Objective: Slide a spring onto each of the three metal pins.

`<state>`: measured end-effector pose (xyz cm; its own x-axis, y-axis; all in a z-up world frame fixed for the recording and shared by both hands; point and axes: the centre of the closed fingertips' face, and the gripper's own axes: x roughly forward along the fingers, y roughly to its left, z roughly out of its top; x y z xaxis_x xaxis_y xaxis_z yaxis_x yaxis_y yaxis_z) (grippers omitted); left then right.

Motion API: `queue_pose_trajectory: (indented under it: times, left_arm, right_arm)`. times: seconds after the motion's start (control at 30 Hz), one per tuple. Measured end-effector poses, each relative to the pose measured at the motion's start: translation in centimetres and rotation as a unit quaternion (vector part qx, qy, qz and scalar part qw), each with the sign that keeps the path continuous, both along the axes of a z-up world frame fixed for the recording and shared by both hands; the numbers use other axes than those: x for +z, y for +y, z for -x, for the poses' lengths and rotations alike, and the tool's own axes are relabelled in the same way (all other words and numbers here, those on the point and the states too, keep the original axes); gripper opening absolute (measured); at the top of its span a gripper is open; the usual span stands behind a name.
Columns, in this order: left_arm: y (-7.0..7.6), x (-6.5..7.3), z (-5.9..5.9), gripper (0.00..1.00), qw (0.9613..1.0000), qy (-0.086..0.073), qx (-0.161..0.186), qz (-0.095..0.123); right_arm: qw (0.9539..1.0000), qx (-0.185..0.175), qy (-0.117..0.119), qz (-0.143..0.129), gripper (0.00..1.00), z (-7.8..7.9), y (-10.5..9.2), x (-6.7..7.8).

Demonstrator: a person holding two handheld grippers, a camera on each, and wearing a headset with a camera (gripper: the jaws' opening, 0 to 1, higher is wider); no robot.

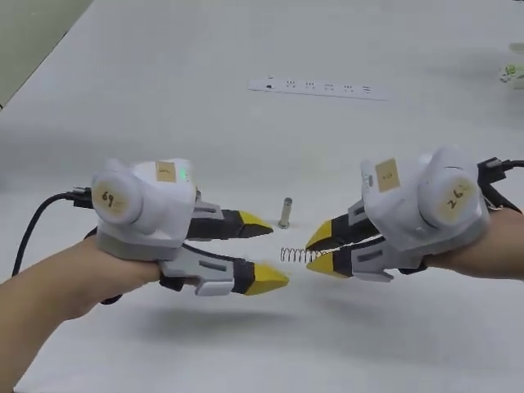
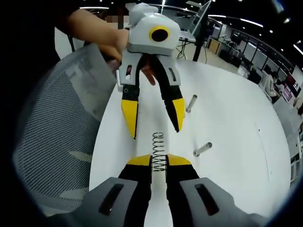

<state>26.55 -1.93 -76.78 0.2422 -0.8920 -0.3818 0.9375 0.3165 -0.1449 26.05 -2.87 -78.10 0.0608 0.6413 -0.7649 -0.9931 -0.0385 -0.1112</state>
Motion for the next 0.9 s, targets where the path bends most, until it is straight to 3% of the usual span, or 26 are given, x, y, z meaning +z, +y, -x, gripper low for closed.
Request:
queue_pose_trajectory:
  times: [0.5, 0.57, 0.9]
  left_arm:
    - [-1.1, 0.3, 0.5, 0.04, 0.9998, -0.005, -0.017, 0.012]
    - [-1.1, 0.3, 0.7, 0.03, 0.9997, -0.014, -0.021, 0.006]
    - [-1.2, 0.6, 0.8, 0.02, 0.9994, -0.018, -0.03, 0.008]
  right_arm:
    - [0.9999, 0.013, -0.004, -0.007, 0.08, 0.5, 0.4, 0.8]
    - [0.9999, 0.014, -0.005, -0.007, 0.08, 0.6, 0.5, 0.8]
    - [0.9998, 0.017, -0.008, -0.011, 0.08, 0.9, 0.3, 1.1]
